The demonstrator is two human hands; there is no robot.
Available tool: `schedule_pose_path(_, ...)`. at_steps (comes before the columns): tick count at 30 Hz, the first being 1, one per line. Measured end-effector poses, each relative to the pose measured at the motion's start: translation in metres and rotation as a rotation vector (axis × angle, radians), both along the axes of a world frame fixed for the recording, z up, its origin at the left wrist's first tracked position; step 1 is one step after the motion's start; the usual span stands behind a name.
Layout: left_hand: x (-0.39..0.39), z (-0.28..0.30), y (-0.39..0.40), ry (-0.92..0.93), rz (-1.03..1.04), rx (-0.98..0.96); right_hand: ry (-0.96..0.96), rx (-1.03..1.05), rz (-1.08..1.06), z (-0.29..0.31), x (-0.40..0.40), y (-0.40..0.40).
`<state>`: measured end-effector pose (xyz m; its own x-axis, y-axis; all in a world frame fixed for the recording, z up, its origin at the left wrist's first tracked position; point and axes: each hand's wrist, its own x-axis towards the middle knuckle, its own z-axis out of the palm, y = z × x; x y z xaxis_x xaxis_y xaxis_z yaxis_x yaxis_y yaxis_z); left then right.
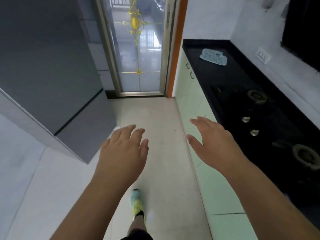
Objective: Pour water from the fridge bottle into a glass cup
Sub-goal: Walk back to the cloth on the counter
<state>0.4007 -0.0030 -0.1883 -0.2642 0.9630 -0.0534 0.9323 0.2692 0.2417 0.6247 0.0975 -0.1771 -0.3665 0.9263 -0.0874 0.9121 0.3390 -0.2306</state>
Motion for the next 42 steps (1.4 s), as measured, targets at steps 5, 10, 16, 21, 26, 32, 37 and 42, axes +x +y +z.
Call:
schedule_pose_path(5, -0.05, -0.019, 0.114, -0.04, -0.08, -0.002, -0.023, -0.02, -0.018, -0.015, -0.053, 0.104)
schedule_pose_path(10, -0.094, -0.009, 0.222, -0.01, -0.193, -0.057, 0.009, -0.032, -0.084, -0.01, -0.096, 0.196)
schedule_pose_path(16, -0.122, 0.0, 0.347, 0.042, -0.308, -0.093, 0.058, -0.08, -0.198, -0.018, -0.113, 0.298)
schedule_pose_path(21, -0.132, -0.013, 0.466, 0.095, -0.311, -0.089, 0.127, -0.101, -0.248, -0.038, -0.117, 0.416)
schedule_pose_path(26, -0.134, -0.015, 0.582, 0.13, -0.238, -0.096, 0.159, -0.104, -0.213, -0.051, -0.119, 0.558)
schedule_pose_path(32, -0.134, -0.004, 0.704, 0.148, -0.212, -0.054, 0.185, -0.113, -0.148, -0.041, -0.141, 0.696)
schedule_pose_path(37, -0.136, -0.016, 0.803, 0.132, -0.269, -0.016, 0.177, -0.167, -0.194, -0.055, -0.14, 0.775)
schedule_pose_path(42, -0.128, -0.035, 0.922, 0.115, -0.43, -0.072, 0.114, -0.296, -0.33, -0.083, -0.127, 0.85)
